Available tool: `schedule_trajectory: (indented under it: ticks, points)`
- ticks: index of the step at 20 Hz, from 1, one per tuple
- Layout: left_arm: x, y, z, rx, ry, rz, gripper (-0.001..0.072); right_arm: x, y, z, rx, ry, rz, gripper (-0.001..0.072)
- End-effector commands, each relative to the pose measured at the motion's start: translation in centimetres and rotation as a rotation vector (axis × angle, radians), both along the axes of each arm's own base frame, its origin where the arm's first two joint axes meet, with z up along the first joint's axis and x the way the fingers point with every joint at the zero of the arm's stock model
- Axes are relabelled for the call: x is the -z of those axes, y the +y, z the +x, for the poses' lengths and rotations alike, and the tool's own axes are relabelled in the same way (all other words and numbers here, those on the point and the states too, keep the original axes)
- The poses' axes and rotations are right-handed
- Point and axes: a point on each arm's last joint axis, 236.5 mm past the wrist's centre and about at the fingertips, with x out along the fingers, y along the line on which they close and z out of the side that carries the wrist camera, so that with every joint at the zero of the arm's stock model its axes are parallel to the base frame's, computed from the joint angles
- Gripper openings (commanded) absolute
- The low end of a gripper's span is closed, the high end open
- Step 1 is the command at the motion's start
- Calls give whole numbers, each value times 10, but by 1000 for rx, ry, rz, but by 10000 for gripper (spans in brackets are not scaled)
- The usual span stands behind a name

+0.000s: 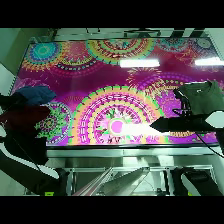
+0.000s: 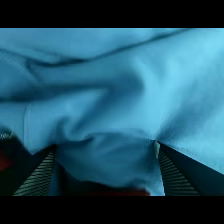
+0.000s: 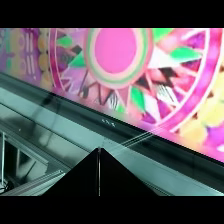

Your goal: Fold the shirts.

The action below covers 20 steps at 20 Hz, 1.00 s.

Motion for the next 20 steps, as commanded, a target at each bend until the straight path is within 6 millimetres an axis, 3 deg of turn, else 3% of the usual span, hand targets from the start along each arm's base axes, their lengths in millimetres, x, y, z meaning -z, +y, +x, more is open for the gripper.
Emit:
schedule_trajectory:
  ticks: [1, 2, 3, 6, 8, 11, 13, 14, 17, 20]
  points:
    - [14, -12, 11, 52, 34, -13, 500, 0, 0, 0, -7, -9, -3, 17]
    - [6, -16, 17, 69, 25, -5, 112, 0, 0, 0, -7, -9, -3, 18]
    - [-3, -22, 22, 83, 14, -7, 20, 0, 0, 0, -7, -8, -2, 18]
    - [-45, -43, 44, 97, -68, 4, 20, 0, 1, 0, -9, -6, -1, 18]
    - [-99, -88, 70, 134, -221, -83, 20, 0, 1, 0, -9, -6, 1, 18]
    - [-202, -191, 88, 283, -446, -253, 20, 0, 1, 1, -6, -6, 1, 18]
    - [-265, -278, 75, 446, -539, -370, 20, 2, 0, 1, -4, -1, -3, 18]
    - [-285, -320, 61, 541, -546, -401, 20, 2, -1, 1, -5, -2, -7, 18]
    - [-295, -431, 12, 775, -466, -465, 20, 5, -4, 2, -4, -5, -24, 18]
    - [-264, -531, -42, 953, -320, -559, 20, 14, -16, 2, -9, -9, -88, 18]
